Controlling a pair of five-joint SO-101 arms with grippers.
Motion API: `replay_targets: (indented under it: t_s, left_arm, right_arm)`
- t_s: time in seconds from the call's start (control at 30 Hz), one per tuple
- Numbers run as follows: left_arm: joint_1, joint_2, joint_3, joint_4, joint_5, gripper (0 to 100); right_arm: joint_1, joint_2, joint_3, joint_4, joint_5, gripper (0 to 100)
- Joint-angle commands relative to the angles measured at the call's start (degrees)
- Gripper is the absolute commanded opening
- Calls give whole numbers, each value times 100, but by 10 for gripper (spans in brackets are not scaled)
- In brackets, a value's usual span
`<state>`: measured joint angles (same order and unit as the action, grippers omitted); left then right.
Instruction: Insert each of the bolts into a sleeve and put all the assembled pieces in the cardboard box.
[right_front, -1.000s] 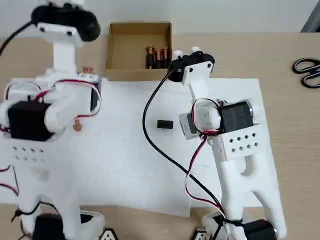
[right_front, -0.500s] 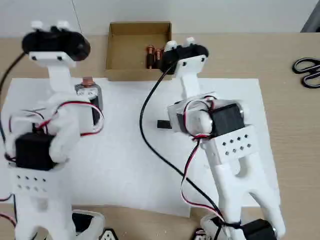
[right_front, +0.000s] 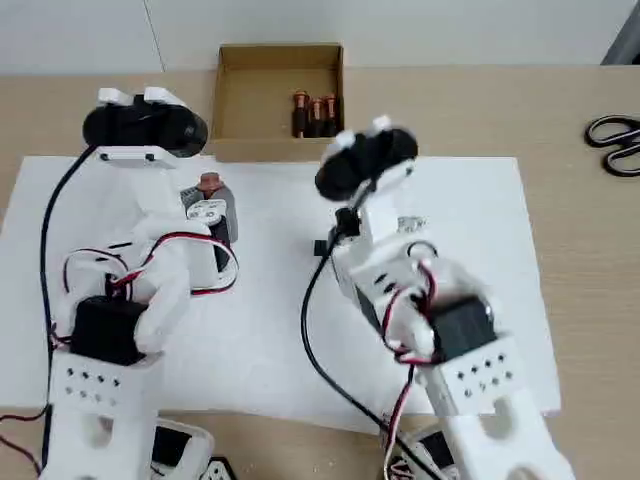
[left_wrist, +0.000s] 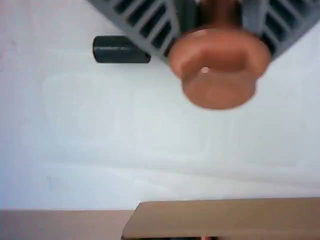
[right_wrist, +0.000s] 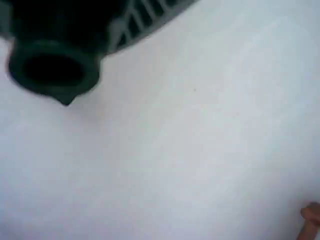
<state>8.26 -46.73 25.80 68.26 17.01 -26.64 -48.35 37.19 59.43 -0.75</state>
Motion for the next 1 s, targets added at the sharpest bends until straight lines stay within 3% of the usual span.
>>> replay_targets:
  t_s: [0.0,0.13,0.33,0.53,0.77,0.97]
  left_arm:
    - [26,-149,22,-352,220,6]
    - [26,-149,198,-589,440,6]
    - [44,-132,312,-932,993,6]
    - [677,-132,312,-932,1081,6]
    - [1046,-132,356,-1380,1081,6]
    - [1407,-141,1174,-2031,1055,6]
  right_arm:
    - [-101,-734,791,-585,-44,4]
    - [-374,-1552,1688,-998,-448,4]
    - [-497,-2721,3042,-2000,-466,4]
    - [-497,-3495,4290,-2826,-475,4]
    - [-708,-4040,4818,-2905,-492,4]
    - [-901,-4145,4888,-2905,-492,4]
